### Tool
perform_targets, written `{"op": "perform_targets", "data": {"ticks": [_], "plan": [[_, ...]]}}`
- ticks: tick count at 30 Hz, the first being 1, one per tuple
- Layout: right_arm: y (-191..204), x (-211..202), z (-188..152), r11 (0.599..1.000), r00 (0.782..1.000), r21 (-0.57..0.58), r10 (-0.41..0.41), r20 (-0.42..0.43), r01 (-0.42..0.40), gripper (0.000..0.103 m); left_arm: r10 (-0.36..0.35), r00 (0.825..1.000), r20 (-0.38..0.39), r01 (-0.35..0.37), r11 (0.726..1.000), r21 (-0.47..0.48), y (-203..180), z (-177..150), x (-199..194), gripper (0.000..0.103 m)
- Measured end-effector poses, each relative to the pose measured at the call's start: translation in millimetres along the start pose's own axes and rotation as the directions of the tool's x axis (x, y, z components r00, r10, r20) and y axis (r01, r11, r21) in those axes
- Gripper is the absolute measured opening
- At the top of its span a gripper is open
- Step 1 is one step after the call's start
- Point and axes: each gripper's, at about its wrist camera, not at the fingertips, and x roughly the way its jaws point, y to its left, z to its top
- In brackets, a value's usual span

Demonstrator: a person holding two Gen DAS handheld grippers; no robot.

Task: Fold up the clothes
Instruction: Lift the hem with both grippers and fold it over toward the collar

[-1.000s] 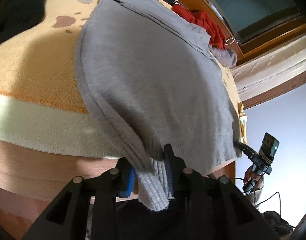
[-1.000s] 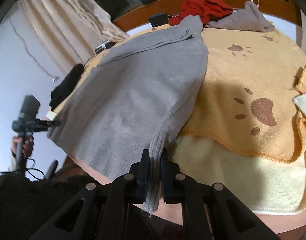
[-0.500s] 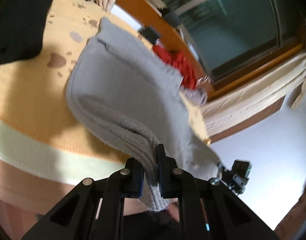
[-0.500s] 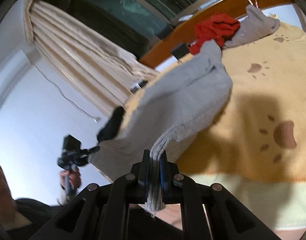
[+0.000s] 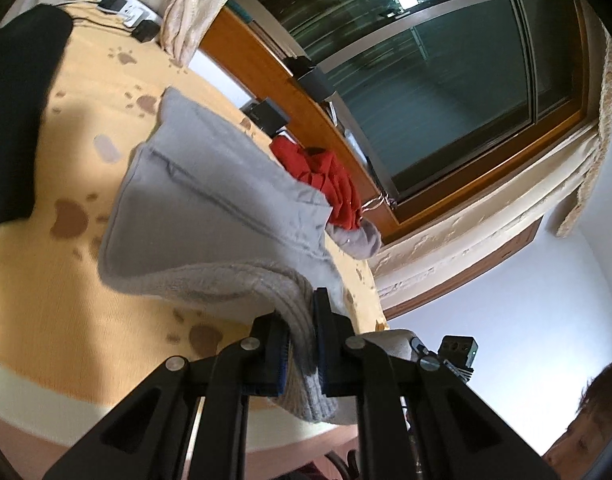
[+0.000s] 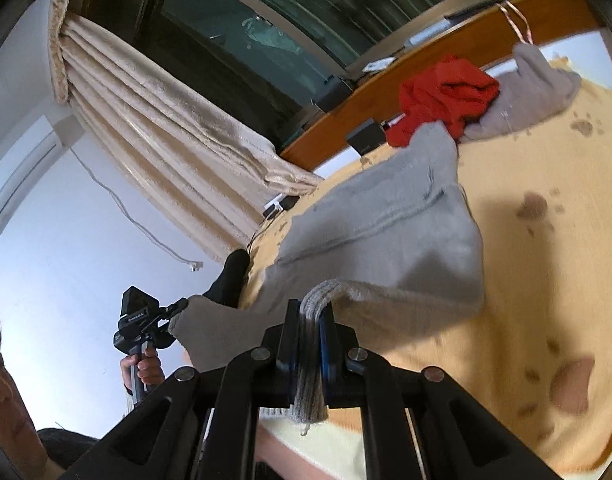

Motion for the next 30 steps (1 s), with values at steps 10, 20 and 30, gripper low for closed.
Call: {"op": "perform_targets", "data": {"ticks": [10,20,30], "plan": [[-15.0,40.4,57.8,0.998,0.999,0.062,-0.004,0.051,0.001,0.009,-0.004,1.000,-0.007,0.003,0.998,-0.056,18.7,48.1,28.0,0.013],[-38.1,82.8,112.5,0.993,0.996,0.105,-0.051,0.077,0.043,0.009,0.002,1.000,-0.009,-0.003,0.995,-0.098,29.4,101.8,59.0,0.013],[-76.0,138.5,178.8,0.977,0.978,0.141,-0.175,0.118,0.158,0.009,0.022,1.000,0.015,-0.018,0.983,-0.181,64.4,185.6,105.9,0.013]]}}
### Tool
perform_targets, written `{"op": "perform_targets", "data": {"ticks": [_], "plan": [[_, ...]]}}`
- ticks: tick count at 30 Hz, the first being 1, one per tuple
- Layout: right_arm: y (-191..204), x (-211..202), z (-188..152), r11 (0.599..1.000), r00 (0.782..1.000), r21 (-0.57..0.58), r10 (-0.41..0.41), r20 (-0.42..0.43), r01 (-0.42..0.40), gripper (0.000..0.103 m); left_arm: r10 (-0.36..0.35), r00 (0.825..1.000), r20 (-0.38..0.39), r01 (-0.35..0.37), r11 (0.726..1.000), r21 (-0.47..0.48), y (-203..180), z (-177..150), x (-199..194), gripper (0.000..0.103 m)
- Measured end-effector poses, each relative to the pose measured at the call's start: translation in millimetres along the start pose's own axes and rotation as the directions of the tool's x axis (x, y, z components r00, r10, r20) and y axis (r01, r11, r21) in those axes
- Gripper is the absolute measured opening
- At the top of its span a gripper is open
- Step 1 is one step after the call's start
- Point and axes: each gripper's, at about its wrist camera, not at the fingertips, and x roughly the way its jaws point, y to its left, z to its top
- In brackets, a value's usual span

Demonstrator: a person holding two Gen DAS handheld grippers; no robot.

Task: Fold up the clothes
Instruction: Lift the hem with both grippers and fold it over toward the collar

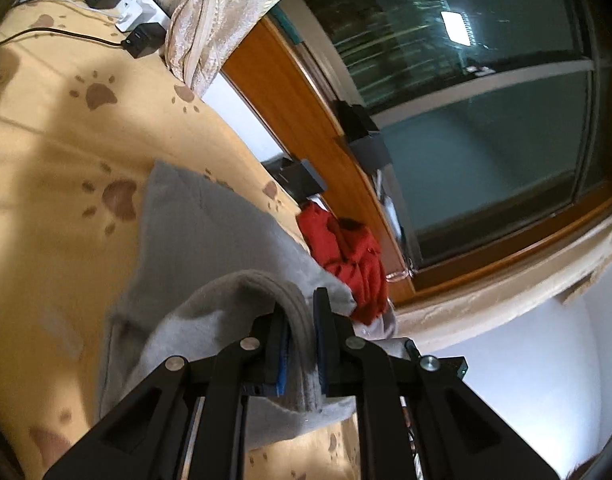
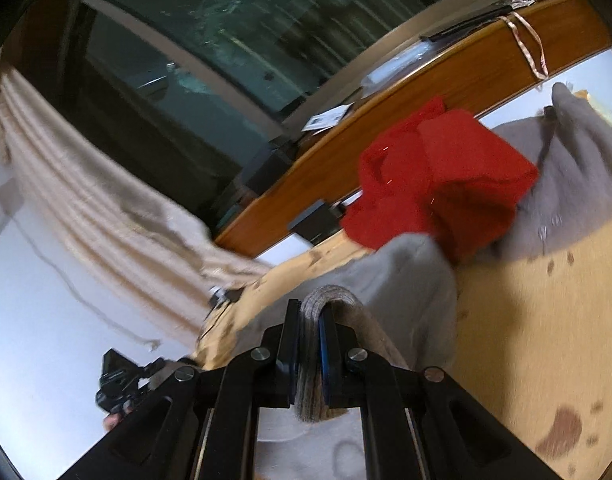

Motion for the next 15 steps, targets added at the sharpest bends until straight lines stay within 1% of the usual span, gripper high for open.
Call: {"op": "perform_targets", "data": {"ticks": [3,5,8,12,15], "plan": [[-13.5,23.9,11.3,0.999,0.999,0.032,-0.034,-0.005,0.034,0.009,0.006,1.000,-0.031,-0.007,1.000,-0.015,10.6,15.2,17.5,0.013],[-21.4,38.0,14.7,0.997,0.998,0.039,-0.061,-0.015,0.062,0.009,0.027,0.999,-0.043,-0.027,1.000,-0.016,17.5,21.6,24.4,0.013],[-29.5,55.4,18.2,0.995,0.995,0.032,-0.099,-0.019,0.099,0.009,0.063,0.998,-0.031,-0.064,0.998,-0.024,27.1,34.6,31.6,0.013],[-39.3,71.6,24.8,0.993,0.994,0.053,-0.106,-0.008,0.106,0.009,0.074,0.997,-0.014,-0.075,0.995,-0.064,40.6,53.5,46.4,0.013],[-44.9,82.6,30.5,0.989,0.991,0.063,-0.134,0.010,0.133,0.009,0.086,0.996,-0.006,-0.086,0.992,-0.097,50.6,66.8,59.9,0.013]]}}
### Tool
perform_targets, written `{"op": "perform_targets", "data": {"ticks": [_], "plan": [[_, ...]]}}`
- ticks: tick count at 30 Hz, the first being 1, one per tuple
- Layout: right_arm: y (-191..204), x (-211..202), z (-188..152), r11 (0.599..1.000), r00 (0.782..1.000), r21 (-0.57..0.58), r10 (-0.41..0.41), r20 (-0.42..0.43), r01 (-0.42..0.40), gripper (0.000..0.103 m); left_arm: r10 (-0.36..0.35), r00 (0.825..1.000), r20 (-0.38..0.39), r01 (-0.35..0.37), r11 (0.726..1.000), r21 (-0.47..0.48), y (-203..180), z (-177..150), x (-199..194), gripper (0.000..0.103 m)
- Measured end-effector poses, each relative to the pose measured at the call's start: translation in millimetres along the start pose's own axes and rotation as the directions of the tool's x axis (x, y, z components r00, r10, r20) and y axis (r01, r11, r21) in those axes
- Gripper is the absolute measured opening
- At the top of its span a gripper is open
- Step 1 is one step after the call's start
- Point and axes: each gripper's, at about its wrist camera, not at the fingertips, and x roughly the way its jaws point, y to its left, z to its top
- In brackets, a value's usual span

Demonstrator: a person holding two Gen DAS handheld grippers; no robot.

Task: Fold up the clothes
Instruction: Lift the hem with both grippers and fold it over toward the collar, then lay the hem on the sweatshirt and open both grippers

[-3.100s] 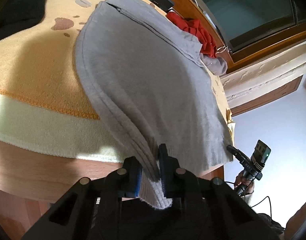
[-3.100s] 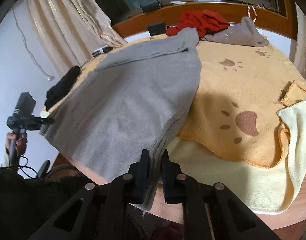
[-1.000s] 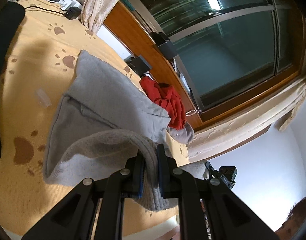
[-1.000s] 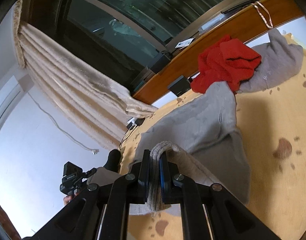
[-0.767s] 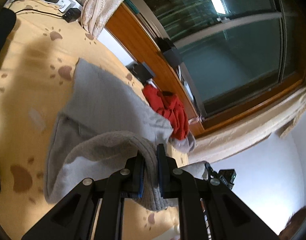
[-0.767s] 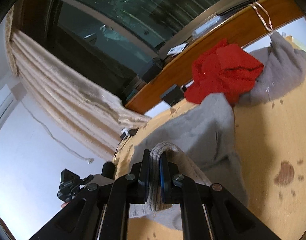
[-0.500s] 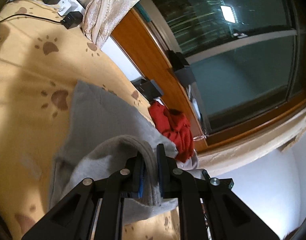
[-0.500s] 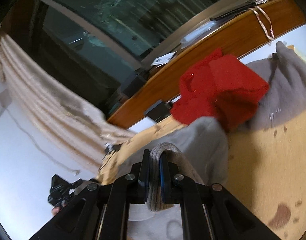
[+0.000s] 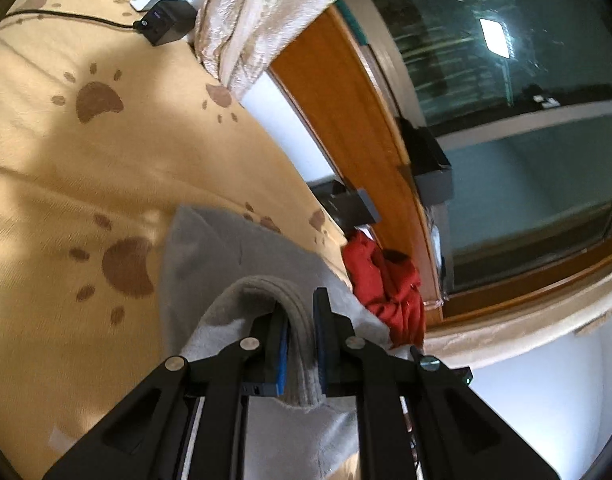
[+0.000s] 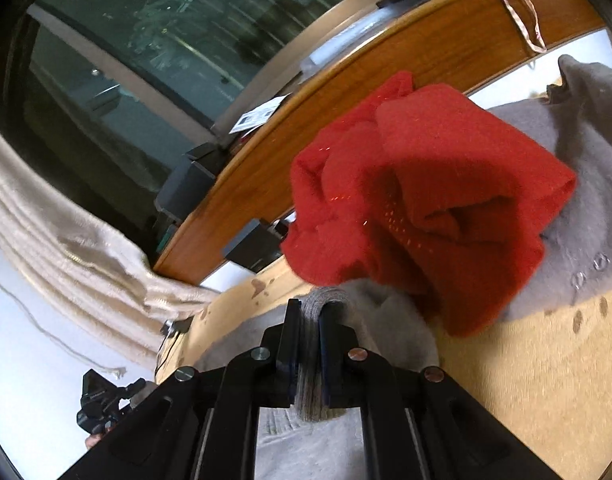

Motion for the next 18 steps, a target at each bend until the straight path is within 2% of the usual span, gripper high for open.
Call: {"op": "perform_targets", "data": {"ticks": [7,9,10,12,14,15,16,17,18], "plan": [[-17.1,20.6,8.3,0.996,0.996,0.035,-0.083,0.033,0.082,0.009,0.048,0.999,0.013,-0.046,0.995,-0.091,24.9,27.4,30.4,0.013],[-29.7,25.4,10.1,0.994,0.998,0.100,-0.055,0.017,0.053,0.010,0.059,0.998,-0.001,-0.059,0.986,-0.159,39.9,29.9,37.7,0.014],[-35.6,25.7,11.3,0.990,0.999,0.139,-0.034,0.011,0.032,0.010,0.059,0.998,-0.006,-0.059,0.980,-0.192,47.0,30.8,40.1,0.018],[-46.0,24.7,13.5,0.977,1.000,0.214,0.008,0.001,-0.008,0.010,0.039,0.999,0.011,-0.036,0.976,-0.215,52.4,31.2,37.7,0.030],[-45.6,21.3,15.1,0.977,1.000,0.211,0.019,0.005,-0.020,0.010,0.016,0.999,0.038,-0.007,0.974,-0.224,55.0,31.7,33.1,0.054],[-43.9,19.2,15.7,0.980,1.000,0.198,0.020,0.011,-0.021,0.013,0.009,0.998,0.061,0.004,0.977,-0.213,52.3,32.6,28.9,0.061],[-40.9,16.9,16.0,0.984,1.000,0.179,0.018,0.017,-0.021,0.021,0.014,0.996,0.089,0.004,0.980,-0.201,48.9,33.5,23.8,0.073],[-37.3,14.2,16.3,0.987,1.000,0.160,0.019,0.025,-0.022,0.028,0.029,0.992,0.120,-0.006,0.981,-0.192,46.0,34.3,18.4,0.081],[-34.2,11.6,16.8,0.989,0.999,0.146,0.025,0.034,-0.030,0.045,0.043,0.988,0.145,-0.016,0.983,-0.184,43.3,35.1,13.5,0.081]]}}
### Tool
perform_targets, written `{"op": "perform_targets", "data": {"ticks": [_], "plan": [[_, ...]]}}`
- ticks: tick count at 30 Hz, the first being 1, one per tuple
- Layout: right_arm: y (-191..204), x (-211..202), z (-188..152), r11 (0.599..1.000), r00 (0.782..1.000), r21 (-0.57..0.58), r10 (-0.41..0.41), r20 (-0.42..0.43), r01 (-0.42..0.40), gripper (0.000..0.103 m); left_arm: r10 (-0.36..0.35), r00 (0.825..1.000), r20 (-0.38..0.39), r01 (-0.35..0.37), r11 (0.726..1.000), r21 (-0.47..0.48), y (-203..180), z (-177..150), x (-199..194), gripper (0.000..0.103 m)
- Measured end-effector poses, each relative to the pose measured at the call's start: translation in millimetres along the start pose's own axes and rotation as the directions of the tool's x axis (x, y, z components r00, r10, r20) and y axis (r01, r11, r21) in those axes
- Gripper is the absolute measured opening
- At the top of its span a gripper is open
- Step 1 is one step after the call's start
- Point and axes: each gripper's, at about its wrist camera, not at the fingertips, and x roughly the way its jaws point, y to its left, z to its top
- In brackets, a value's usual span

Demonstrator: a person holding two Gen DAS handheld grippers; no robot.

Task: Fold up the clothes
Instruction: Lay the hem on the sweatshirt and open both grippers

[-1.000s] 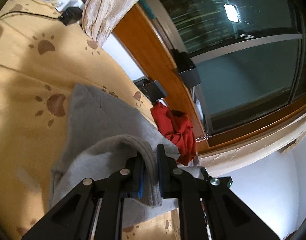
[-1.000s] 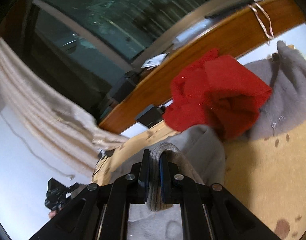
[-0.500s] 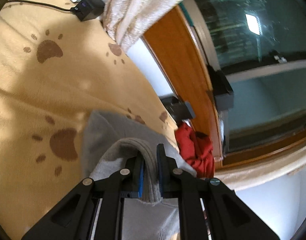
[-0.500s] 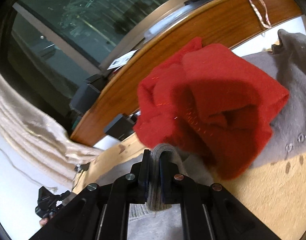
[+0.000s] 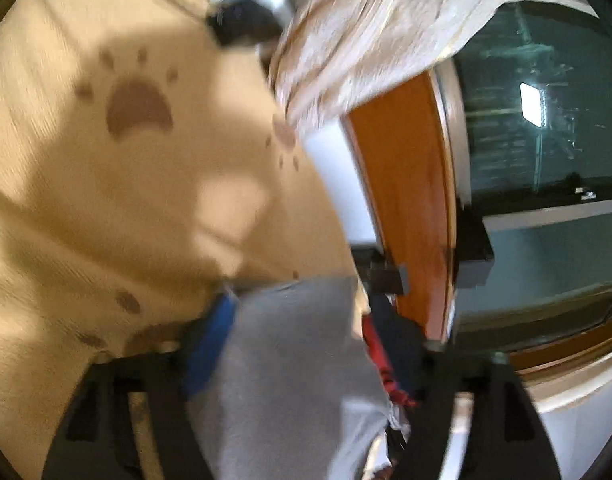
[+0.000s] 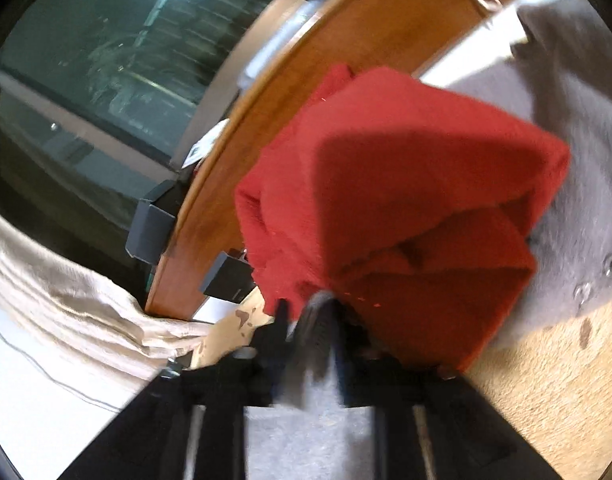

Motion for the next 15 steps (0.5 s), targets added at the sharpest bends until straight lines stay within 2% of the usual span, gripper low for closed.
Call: {"op": "perform_targets", "data": {"ticks": [1,3,6,10,13,15], "plan": [[2.8,-2.7,0.5,1.000,1.000,-0.005,0.016,0.011,-0.016,0.067,0.006,1.000,0.008,-0.006,1.000,0.007,-2.3,1.0,-2.8,0.081],[8.9,-13.8,1.7,1.000,0.998,-0.021,0.015,0.064,-0.014,0.079,0.007,1.000,-0.006,-0.007,1.000,0.017,-5.7,0.8,-5.9,0.081],[18.7,-29.2,2.1,0.998,0.993,-0.061,0.012,0.120,-0.004,0.079,0.047,0.999,-0.011,-0.046,0.997,0.062,-11.2,-6.4,-12.9,0.081],[42.8,-33.5,-15.7,0.980,0.996,-0.197,-0.005,0.086,0.021,0.079,0.069,0.997,-0.033,-0.062,0.984,0.168,-28.3,-33.7,-17.0,0.081],[74.4,-25.1,-43.1,0.924,0.999,-0.381,-0.026,0.030,0.035,0.079,0.061,0.995,-0.075,-0.039,0.962,0.269,-47.4,-62.2,-12.5,0.081],[90.7,-9.7,-56.7,0.884,0.998,-0.467,-0.046,-0.031,0.026,0.079,0.091,0.991,-0.098,-0.052,0.935,0.350,-57.7,-82.1,-2.4,0.081]]}}
